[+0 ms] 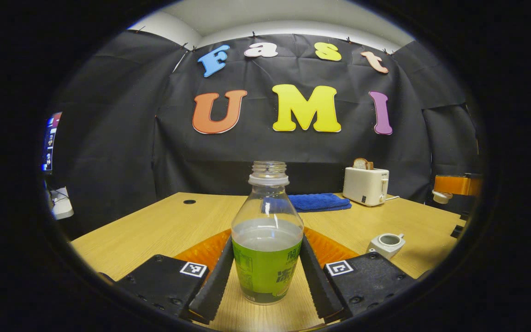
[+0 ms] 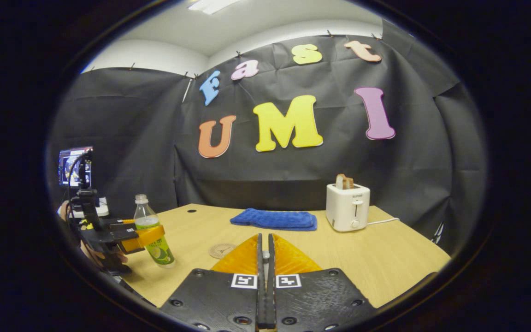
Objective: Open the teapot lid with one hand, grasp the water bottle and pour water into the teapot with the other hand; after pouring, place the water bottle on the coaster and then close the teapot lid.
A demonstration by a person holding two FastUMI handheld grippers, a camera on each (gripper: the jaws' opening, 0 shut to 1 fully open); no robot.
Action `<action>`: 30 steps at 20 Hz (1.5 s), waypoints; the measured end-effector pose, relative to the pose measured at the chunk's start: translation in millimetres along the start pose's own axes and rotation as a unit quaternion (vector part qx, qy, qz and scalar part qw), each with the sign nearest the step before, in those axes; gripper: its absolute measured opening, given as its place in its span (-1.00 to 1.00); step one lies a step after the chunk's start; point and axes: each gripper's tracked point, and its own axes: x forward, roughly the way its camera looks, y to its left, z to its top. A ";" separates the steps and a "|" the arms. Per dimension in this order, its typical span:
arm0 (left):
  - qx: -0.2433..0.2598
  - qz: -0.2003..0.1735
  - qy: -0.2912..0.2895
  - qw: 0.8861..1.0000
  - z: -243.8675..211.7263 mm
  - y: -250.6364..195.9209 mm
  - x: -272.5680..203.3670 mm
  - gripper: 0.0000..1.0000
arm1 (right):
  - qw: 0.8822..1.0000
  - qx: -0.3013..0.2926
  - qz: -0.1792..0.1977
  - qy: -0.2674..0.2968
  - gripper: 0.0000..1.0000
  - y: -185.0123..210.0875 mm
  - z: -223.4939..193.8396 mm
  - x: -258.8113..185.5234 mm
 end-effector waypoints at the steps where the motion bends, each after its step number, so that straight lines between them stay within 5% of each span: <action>1: 0.009 0.004 0.009 1.000 -0.5 -1.9 -1.4 0.53 | 1.000 -0.001 -0.001 -0.001 -1.00 -2.1 1.9 -1.1; 9: 0.110 0.031 0.038 0.993 8.7 -27.7 -15.2 0.53 | 1.000 0.010 -0.016 0.014 -0.98 -26.2 1.1 -1.5; 13: 0.192 0.038 0.066 0.978 3.0 -35.3 -6.7 0.53 | 1.000 -0.002 -0.014 0.017 -0.99 -28.9 2.7 -4.9; 20: 0.376 0.053 0.087 0.921 1.1 -50.0 6.4 0.52 | 0.999 -0.004 -0.033 0.006 -1.00 -50.5 14.1 -11.0; 26: 0.454 0.047 0.106 0.883 -2.2 -66.0 12.3 0.51 | 0.999 0.010 -0.049 0.016 -1.00 -68.0 10.5 -10.2; 30: 0.519 0.031 0.105 0.848 0.3 -84.1 10.2 0.51 | 0.998 0.007 -0.055 0.018 -0.98 -73.4 9.3 -9.0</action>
